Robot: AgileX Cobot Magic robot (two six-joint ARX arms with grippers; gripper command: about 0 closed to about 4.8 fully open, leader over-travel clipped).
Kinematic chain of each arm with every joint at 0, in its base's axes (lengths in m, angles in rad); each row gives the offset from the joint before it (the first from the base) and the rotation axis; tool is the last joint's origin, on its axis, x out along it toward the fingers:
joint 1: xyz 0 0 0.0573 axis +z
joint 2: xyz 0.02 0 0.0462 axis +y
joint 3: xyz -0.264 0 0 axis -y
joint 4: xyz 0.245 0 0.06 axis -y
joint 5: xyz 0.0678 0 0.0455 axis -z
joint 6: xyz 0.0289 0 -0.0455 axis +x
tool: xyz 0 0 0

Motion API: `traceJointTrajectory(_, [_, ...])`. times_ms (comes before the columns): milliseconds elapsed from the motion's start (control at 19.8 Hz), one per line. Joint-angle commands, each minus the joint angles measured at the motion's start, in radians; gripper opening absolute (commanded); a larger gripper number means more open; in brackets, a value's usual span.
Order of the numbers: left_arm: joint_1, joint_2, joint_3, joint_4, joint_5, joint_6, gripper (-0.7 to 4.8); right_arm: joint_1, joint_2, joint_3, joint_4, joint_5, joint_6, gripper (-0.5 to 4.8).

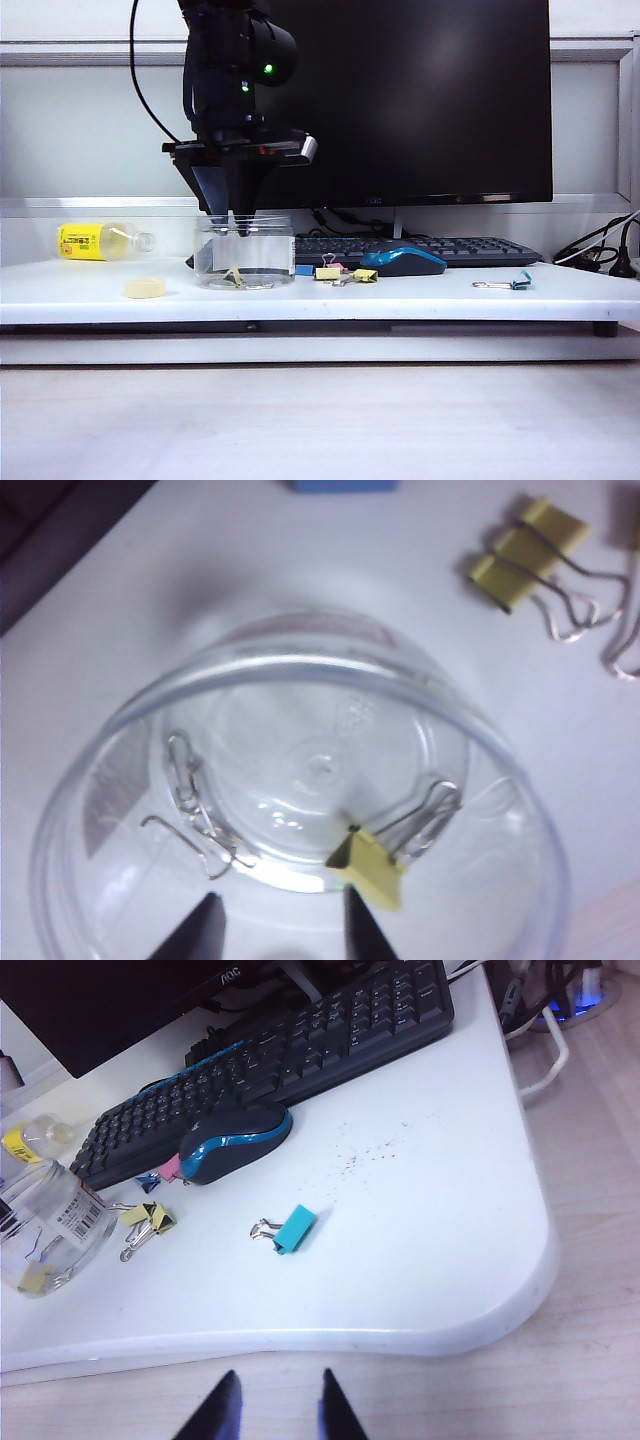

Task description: Take the clips out of the round transparent plastic box and place them on the table.

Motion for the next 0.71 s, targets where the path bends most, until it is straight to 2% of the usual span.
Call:
traceJointTrajectory(50, [-0.001,-0.010,0.005,-0.005,0.064,-0.034,1.65,0.000,0.000,0.002,0.005,-0.002,-0.003,1.07])
traceJointTrajectory(252, [-0.001,-0.010,0.005,-0.009,0.094,-0.079,1.65,0.000,0.000,0.002,0.005,-0.002,-0.003,1.07])
traceJointTrajectory(453, [-0.001,-0.010,0.005,-0.010,0.105,-0.179,1.68,0.001,0.000,0.002,0.005,-0.005,-0.003,1.07])
traceJointTrajectory(705, [-0.002,-0.010,-0.030,-0.013,0.122,-0.192,1.71,0.001,0.000,0.002,0.005,-0.005,-0.003,1.07])
